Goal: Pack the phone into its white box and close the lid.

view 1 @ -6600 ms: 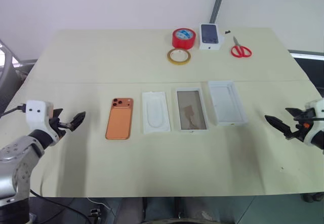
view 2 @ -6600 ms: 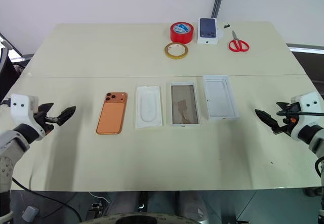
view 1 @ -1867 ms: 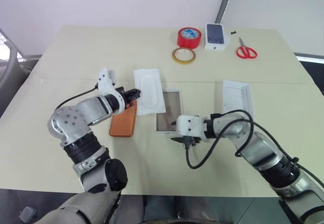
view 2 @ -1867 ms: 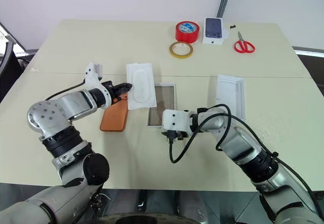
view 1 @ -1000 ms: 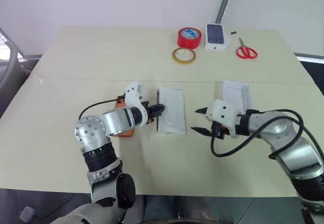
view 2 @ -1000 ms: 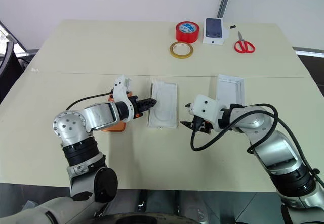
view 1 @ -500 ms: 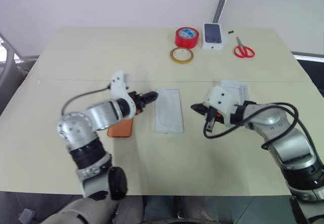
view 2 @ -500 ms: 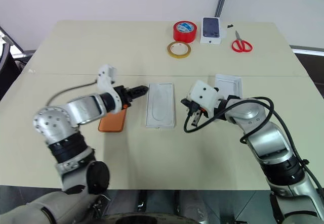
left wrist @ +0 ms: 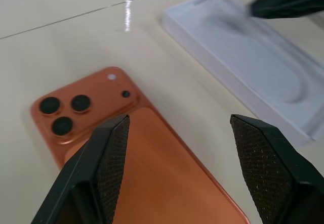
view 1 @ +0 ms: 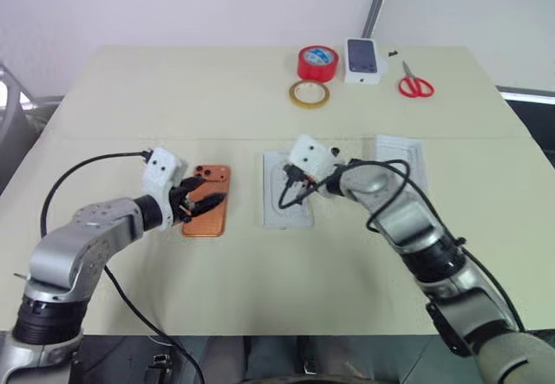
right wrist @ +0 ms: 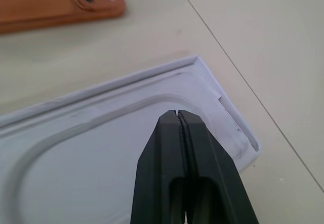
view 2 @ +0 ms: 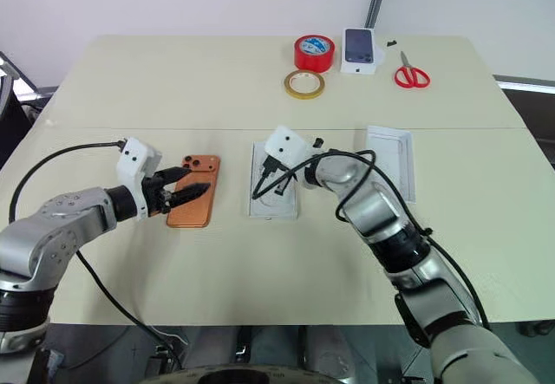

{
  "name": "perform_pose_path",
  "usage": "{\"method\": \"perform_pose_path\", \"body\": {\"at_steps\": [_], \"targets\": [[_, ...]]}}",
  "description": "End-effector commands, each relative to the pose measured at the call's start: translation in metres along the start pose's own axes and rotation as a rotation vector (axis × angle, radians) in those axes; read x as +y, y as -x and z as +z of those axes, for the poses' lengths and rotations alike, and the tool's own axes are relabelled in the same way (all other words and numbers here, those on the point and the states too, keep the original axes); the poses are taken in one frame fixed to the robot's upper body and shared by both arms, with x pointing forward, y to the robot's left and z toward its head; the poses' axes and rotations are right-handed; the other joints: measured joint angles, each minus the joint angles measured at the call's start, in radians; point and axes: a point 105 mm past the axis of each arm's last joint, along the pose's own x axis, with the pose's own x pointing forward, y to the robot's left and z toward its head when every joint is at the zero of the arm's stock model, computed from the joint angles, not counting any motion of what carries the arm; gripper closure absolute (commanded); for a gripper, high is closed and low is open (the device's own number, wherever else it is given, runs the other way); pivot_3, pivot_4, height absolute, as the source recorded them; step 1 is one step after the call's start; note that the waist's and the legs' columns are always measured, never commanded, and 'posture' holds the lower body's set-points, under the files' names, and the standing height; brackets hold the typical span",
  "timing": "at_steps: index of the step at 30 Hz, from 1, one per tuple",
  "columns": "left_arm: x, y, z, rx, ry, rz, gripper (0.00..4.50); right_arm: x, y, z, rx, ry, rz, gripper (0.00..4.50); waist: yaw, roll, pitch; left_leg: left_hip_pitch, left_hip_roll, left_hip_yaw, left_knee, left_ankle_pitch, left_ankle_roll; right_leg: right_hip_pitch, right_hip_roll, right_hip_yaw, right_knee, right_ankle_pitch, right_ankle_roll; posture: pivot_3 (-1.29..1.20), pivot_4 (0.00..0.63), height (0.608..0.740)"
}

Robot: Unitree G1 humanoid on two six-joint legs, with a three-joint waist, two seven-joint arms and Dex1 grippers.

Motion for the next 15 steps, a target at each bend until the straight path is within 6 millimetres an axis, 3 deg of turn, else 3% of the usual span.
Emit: {"method": "perform_pose_path", "body": {"at_steps": [1, 7, 15], "targets": [[-0.013, 0.009, 0.005, -0.025, -0.076, -0.096, 1.16, -0.015, -0.008, 0.000, 0.032, 0.051, -0.075, 4.47, -0.004, 0.000, 0.000, 0.000, -0.001, 0.000, 0.000, 0.000, 0.001, 0.000, -0.001, 0.000, 0.000, 0.000, 0.000, 0.00, 0.150, 0.740], [-0.022, 0.009, -0.008, 0.020, -0.104, -0.139, 1.16, -0.020, -0.024, -0.005, 0.079, 0.113, -0.105, 4.47, -0.011, 0.001, 0.001, -0.001, -0.001, 0.002, 0.000, -0.004, 0.007, -0.002, -0.002, 0.000, 0.002, 0.000, 0.000, 0.00, 0.150, 0.740], [-0.029, 0.007, -0.010, 0.004, -0.083, -0.140, 1.16, -0.015, -0.034, 0.000, 0.057, 0.143, -0.097, 4.47, -0.010, 0.001, 0.000, -0.001, -0.001, 0.002, 0.000, -0.005, 0.008, -0.003, -0.003, 0.000, 0.003, 0.000, 0.000, 0.00, 0.150, 0.740]]}}
